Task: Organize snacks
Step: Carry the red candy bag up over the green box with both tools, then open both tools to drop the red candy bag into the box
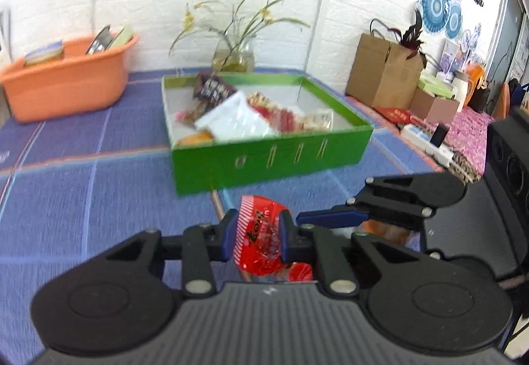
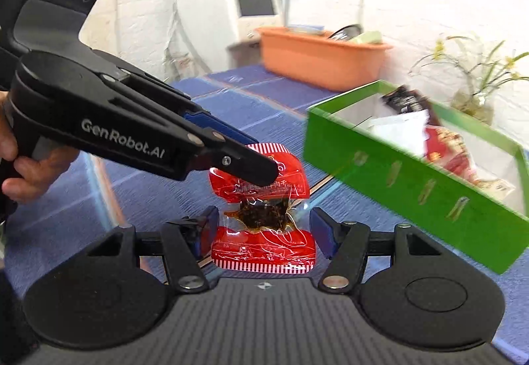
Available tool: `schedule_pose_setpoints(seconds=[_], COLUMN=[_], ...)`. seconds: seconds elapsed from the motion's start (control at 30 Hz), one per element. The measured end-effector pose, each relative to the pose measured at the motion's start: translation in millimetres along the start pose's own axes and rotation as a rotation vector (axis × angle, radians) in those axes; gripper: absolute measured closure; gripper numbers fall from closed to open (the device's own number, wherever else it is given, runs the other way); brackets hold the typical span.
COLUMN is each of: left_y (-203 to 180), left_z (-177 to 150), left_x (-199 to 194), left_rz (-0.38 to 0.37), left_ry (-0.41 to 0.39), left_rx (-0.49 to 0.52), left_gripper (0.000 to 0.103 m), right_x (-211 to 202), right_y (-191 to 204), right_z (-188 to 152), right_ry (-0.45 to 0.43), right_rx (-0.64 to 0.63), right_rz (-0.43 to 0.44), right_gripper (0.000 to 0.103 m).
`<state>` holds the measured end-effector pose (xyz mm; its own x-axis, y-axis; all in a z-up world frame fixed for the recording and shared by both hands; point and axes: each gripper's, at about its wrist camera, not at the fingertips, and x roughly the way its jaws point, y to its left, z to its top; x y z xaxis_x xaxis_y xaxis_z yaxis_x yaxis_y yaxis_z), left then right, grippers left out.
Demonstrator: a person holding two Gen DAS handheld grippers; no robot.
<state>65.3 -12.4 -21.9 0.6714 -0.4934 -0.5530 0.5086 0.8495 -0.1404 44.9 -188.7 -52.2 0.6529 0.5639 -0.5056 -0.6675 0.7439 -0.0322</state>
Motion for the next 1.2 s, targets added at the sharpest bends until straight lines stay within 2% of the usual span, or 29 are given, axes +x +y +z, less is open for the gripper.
schedule_pose_setpoints(seconds=[0.13, 0.3, 0.43, 0.53, 0.63, 0.83, 0.9, 1.0, 1.07, 1.1, 1.13, 1.17, 1.2], left_y=[-10.9, -26.5, -37.7, -38.9, -34.4, -15.2, -8.1, -3.2, -2.4, -2.1, -2.0, -2.8, -5.3], left_z=[31.9, 66.0, 80.9, 88.1, 94.8, 103.9, 103.0, 99.9, 96.8, 94.5, 92.1, 88.9, 84.2], left_x=[9.3, 18.0, 30.6, 47.3, 71.3, 107.0, 113.4, 114.6, 109.4, 104.5, 99.1, 92.6, 84.4], left_rz=[-0.002, 0.009, 0.052, 0.078, 0.074, 0.094, 0.09, 0.125, 0.15, 0.157, 0.163, 0.168, 0.171], left_ry=[-0.033, -0.112, -0.162, -0.176, -0.161, -0.162, -0.153, -0.158, -0.169, -0.178, -0.178, -0.188, -0.2], left_rx=[0.053, 0.122, 0.147, 0.148, 0.091, -0.019, -0.065, -0.046, -0.02, -0.008, -0.003, 0.006, 0.024], left_gripper=[0.091, 0.091, 0.091, 0.091, 0.091, 0.09, 0.09, 0.09, 0.088, 0.078, 0.063, 0.059, 0.06], right_x=[-7.3, -17.3, -18.0, -10.3, 5.1, 29.0, 35.9, 43.5, 41.5, 39.1, 35.0, 28.4, 21.1], right_y=[-17.6, -38.7, -56.0, -81.5, -101.4, -122.8, -130.7, -141.9, -144.4, -145.3, -146.0, -145.7, -145.1], right_z=[13.1, 33.9, 41.6, 37.4, 38.4, 42.3, 40.2, 33.3, 26.4, 24.2, 22.2, 19.3, 17.7], right_ry=[-0.06, -0.134, -0.194, -0.233, -0.22, -0.188, -0.167, -0.123, -0.128, -0.13, -0.138, -0.154, -0.171], right_rx=[0.013, -0.009, -0.038, 0.037, 0.102, 0.123, 0.148, 0.21, 0.25, 0.268, 0.286, 0.307, 0.323], right_rz=[-0.075, -0.176, -0.261, -0.232, -0.267, -0.35, -0.339, -0.338, -0.332, -0.325, -0.318, -0.314, -0.308], right_gripper=[0.003, 0.002, 0.002, 0.002, 0.002, 0.002, 0.001, 0.0, 0.0, 0.0, 0.0, 0.0, 0.0])
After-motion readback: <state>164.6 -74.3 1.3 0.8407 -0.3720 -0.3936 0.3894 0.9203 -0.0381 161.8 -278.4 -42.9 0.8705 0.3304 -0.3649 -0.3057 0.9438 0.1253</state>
